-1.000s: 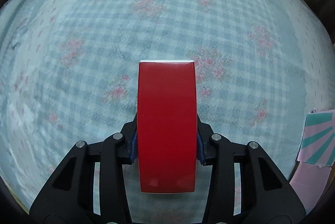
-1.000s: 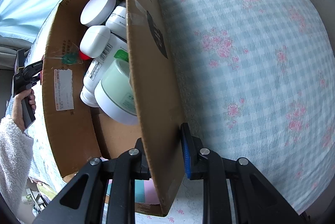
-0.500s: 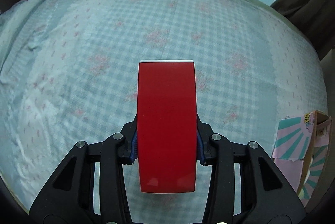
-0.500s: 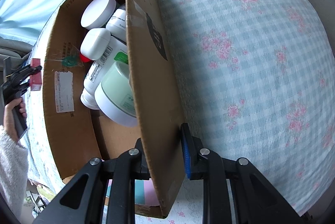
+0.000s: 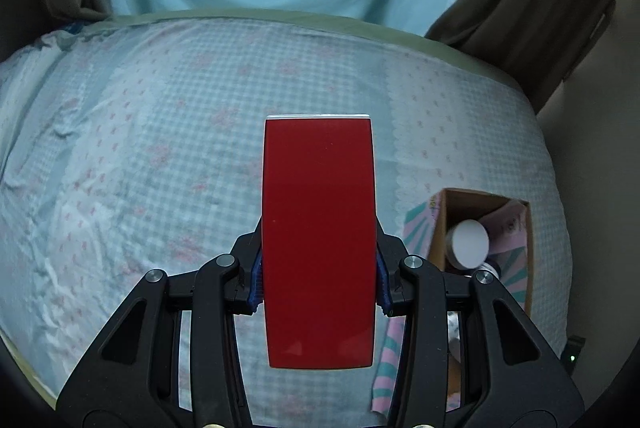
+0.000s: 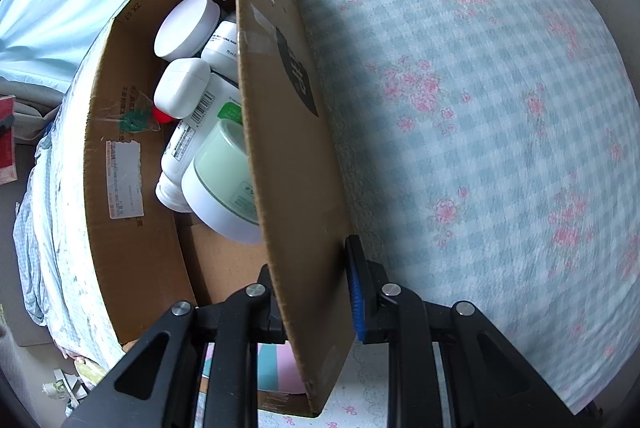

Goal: Organize rigid objects
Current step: 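Carry the red box into the cardboard box and open the left tool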

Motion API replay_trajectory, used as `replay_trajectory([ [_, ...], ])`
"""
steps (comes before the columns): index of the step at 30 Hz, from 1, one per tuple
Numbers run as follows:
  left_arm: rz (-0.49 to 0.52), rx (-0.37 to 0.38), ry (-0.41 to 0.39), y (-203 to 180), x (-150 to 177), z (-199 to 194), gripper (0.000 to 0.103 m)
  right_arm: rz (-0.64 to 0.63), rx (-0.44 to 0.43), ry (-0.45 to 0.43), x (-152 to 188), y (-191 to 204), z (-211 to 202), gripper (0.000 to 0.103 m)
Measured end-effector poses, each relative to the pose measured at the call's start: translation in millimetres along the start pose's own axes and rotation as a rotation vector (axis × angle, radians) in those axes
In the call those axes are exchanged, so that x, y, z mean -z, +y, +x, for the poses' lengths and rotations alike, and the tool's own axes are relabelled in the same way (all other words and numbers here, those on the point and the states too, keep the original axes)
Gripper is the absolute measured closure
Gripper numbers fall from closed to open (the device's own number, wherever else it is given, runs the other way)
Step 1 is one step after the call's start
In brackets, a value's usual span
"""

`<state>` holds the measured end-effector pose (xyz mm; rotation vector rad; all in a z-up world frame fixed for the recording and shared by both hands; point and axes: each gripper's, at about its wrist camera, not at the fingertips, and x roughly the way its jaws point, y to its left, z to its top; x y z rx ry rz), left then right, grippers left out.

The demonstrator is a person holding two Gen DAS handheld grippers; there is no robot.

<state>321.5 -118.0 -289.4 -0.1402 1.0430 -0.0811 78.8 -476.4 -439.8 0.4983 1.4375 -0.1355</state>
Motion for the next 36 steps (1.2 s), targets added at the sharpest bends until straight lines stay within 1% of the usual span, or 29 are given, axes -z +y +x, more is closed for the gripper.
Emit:
replay_trajectory([
  [3,0.051,0.029,-0.005,-38.1,11.4,-10.3,0.065,-0.005,-0.005,0.002,-0.1,-0.7,-0.6,0.082],
  [6,0.082,0.060,0.006,-68.7,24.0,-12.7,0.065,-0.003,-0.014,0.003,-0.3,-1.0,0.7,0.082],
  [9,0.116,0.086,0.027,-101.2,42.8,-10.9,0.065,-0.002,-0.029,0.004,-0.6,-3.4,0.8,0.081],
  [14,0.176,0.113,0.070,-140.1,79.6,0.9,0.065,-0.016,-0.038,0.004,-1.1,-4.7,-0.1,0.081],
  [17,0.191,0.126,0.102,-153.4,104.2,13.5,0.065,-0.022,-0.044,0.004,-1.4,-5.8,-0.8,0.080],
  [21,0.196,0.134,0.137,-162.0,133.7,33.8,0.065,-0.026,-0.058,0.002,-1.6,-5.2,0.2,0.080],
  [25,0.197,0.134,0.164,-164.0,150.4,54.5,0.065,-0.025,-0.073,-0.007,-0.7,-7.0,-0.6,0.079],
  [29,0.195,0.132,0.166,-165.9,155.6,64.1,0.065,-0.021,-0.080,-0.012,-0.6,-6.6,-1.3,0.079],
  [33,0.184,0.101,0.169,-164.9,149.6,68.0,0.064,-0.029,-0.084,-0.015,0.1,-5.7,-1.6,0.078],
  [34,0.179,0.111,0.162,-163.6,147.6,66.6,0.047,-0.028,-0.086,-0.016,-0.1,-5.8,-1.7,0.078],
  [35,0.174,0.128,0.146,-162.4,145.7,62.0,0.000,-0.028,-0.086,-0.016,0.5,-5.6,-1.7,0.078],
  [36,0.169,0.140,0.118,-161.0,143.3,56.5,0.003,-0.027,-0.086,-0.017,1.3,-5.9,-1.7,0.078],
])
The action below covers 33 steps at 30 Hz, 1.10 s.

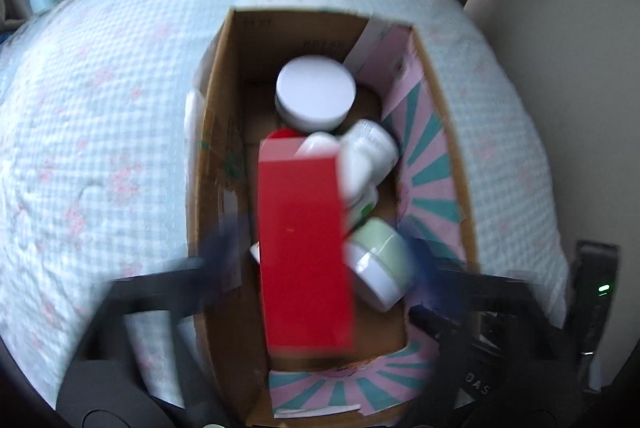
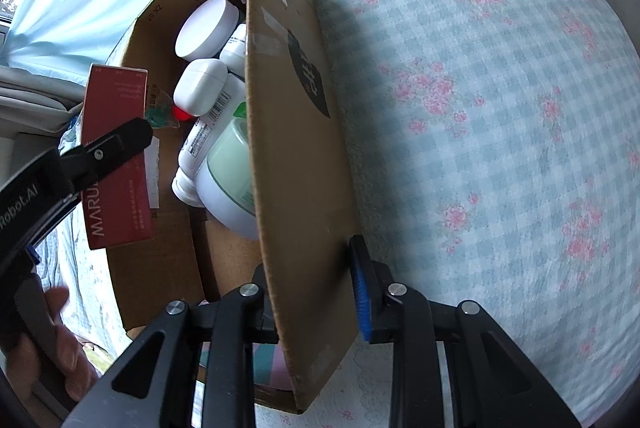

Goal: Organize rigid objects

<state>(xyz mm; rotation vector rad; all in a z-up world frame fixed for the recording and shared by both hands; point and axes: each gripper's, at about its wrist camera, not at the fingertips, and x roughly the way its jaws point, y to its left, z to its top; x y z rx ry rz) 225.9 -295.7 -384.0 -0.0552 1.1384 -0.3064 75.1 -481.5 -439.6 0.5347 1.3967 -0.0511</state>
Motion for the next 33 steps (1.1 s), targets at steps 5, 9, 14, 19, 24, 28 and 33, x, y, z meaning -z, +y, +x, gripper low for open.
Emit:
replay_trajectory([
  [5,0.037,0.004,-0.031,-0.9,-7.9,-14.1,0.000,-0.003,-0.008,-0.003,-0.8,0.7,0.4,0.077],
  [9,0.040,-0.001,-0.048,6.3,-11.4,-18.3,0.000,0.000,-0.009,-0.003,0.6,0.2,-1.1,0.077],
  [14,0.001,0.008,-0.039,23.6,-15.5,-21.4,0.000,-0.004,-0.008,-0.008,0.6,0.2,0.2,0.077],
  [19,-0.009,0.009,-0.042,42.1,-16.5,-30.1,0.000,0.006,0.002,-0.010,0.0,1.3,-0.3,0.077],
  [24,-0.018,0.013,-0.052,68.4,-19.1,-46.8,0.000,0.000,0.010,-0.005,-0.5,5.5,-1.3,0.077],
  [28,-0.030,0.014,-0.068,92.0,-23.6,-66.3,0.000,0.010,0.041,0.002,-6.5,10.0,-4.9,0.077],
  [33,-0.040,0.003,-0.095,129.3,-32.4,-106.8,0.000,-0.001,0.121,-0.032,-19.7,32.2,-21.1,0.077],
])
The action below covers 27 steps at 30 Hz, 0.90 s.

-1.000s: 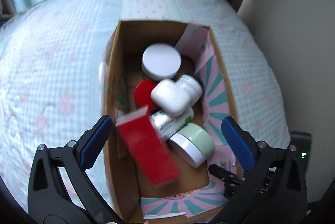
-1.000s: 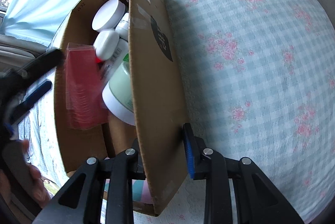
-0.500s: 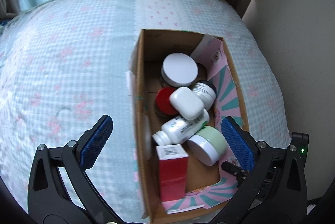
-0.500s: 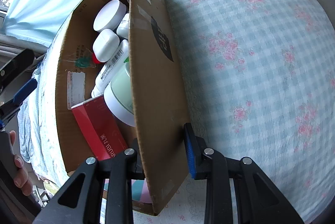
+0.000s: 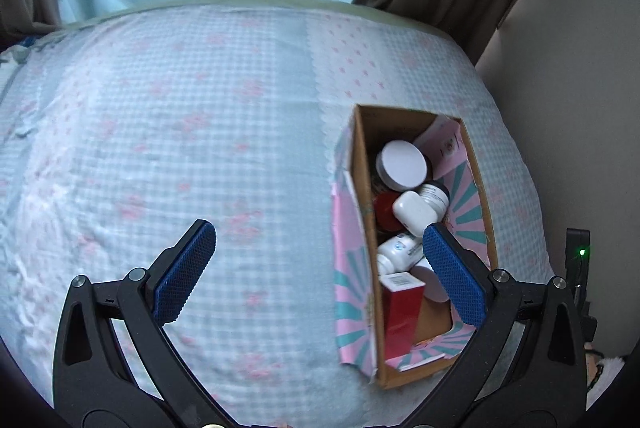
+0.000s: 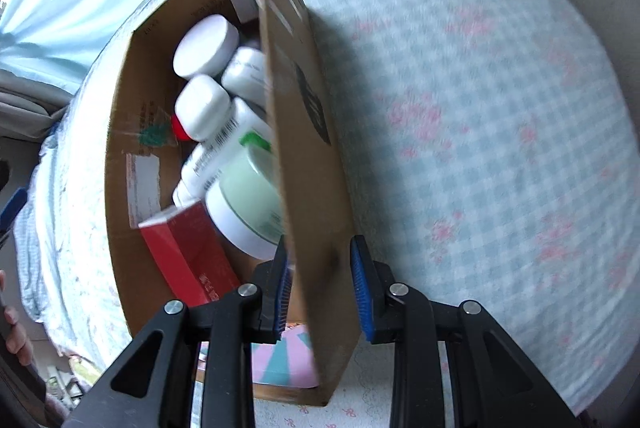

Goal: Organize rigid objects

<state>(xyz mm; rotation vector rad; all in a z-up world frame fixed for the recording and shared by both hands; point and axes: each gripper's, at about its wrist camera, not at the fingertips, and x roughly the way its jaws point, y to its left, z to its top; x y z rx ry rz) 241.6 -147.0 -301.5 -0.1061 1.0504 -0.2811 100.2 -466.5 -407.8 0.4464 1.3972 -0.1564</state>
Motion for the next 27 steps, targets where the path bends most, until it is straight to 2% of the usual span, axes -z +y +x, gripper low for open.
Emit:
replay_trajectory([
  [1,-0.005,-0.004,-0.006,9.3,-4.2,-11.3,0.000,-0.009,0.013,-0.011,-2.5,7.4,-5.7,0.077],
  [3,-0.014,-0.010,-0.023,26.2,-10.8,-33.2,0.000,-0.030,0.049,-0.040,-6.9,25.8,-19.5,0.068],
  [5,-0.021,-0.018,-0.038,42.3,-16.8,-54.8,0.000,-0.048,0.052,-0.077,-9.3,47.2,-35.6,0.044],
  [6,-0.025,-0.024,-0.045,50.4,-19.5,-65.8,0.000,-0.056,0.041,-0.091,-9.1,55.6,-41.8,0.038],
  [8,-0.032,-0.033,-0.064,67.3,-24.4,-91.3,0.000,-0.087,0.048,-0.131,-8.7,80.8,-60.7,0.017],
  [11,-0.031,-0.054,-0.093,88.7,-27.6,-128.2,0.000,-0.130,0.069,-0.194,-4.0,114.9,-88.8,0.007],
  [18,-0.024,-0.133,-0.172,124.4,-19.1,-225.3,0.000,-0.181,0.140,-0.314,24.4,192.1,-173.6,0.006],
  [21,0.009,-0.161,-0.218,121.4,-9.3,-264.9,0.000,-0.207,0.129,-0.387,41.6,219.9,-217.4,0.006],
  [23,0.027,-0.155,-0.250,115.8,-2.4,-289.7,0.000,-0.234,0.106,-0.427,52.8,235.2,-243.9,0.006],
  [27,0.049,-0.151,-0.302,100.5,12.1,-325.4,0.000,-0.302,0.116,-0.521,85.1,264.8,-293.0,0.006],
])
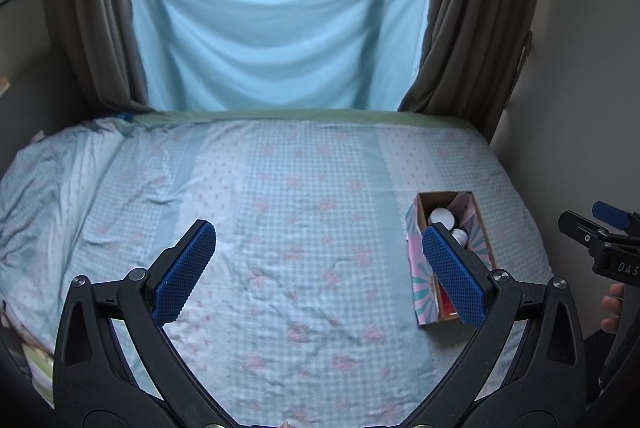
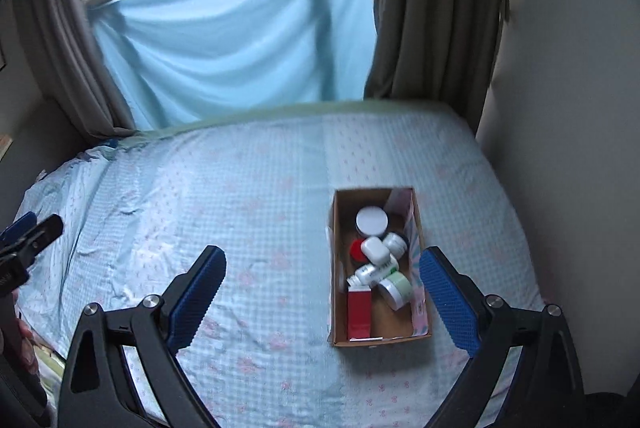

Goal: Organize rigid objects

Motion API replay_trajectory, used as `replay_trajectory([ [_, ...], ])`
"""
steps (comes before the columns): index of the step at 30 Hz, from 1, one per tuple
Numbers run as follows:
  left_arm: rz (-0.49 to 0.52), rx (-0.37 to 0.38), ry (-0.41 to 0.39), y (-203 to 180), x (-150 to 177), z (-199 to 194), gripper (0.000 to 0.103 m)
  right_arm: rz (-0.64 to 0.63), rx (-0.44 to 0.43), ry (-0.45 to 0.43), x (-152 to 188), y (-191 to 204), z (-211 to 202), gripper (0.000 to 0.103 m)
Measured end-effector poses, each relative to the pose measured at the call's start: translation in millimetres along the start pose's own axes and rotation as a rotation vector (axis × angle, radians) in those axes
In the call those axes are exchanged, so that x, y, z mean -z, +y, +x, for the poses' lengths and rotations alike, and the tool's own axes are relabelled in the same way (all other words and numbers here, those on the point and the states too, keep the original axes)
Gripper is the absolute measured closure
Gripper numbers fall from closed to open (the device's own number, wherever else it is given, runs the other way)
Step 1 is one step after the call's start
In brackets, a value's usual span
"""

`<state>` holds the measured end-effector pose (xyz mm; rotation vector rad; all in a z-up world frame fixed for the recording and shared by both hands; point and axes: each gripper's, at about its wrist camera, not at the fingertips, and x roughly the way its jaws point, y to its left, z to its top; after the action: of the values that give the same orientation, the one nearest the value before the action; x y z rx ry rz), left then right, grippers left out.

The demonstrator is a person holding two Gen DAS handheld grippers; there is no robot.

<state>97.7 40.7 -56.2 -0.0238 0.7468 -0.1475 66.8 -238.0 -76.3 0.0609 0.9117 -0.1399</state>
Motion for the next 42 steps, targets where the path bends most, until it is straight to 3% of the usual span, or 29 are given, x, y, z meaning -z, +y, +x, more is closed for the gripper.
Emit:
replay_trajectory([
  [5,-0.031,-0.017,-0.061,0.0,17.8,-41.4,0.000,-0.009,-0.013,-0.057,8.3,16.4,-45.9,0.006],
  [12,-0.045,-0.038,-0.122,-0.3,32.6,-68.2,0.000,-0.052,-0.003,-0.135,22.5,27.5,-74.4,0.006],
  [42,0.014,-0.064,-0.146,-19.1,27.1,-72.5,0.000,-0.044,0.010,-0.155,26.2,25.9,-87.4,0.006],
])
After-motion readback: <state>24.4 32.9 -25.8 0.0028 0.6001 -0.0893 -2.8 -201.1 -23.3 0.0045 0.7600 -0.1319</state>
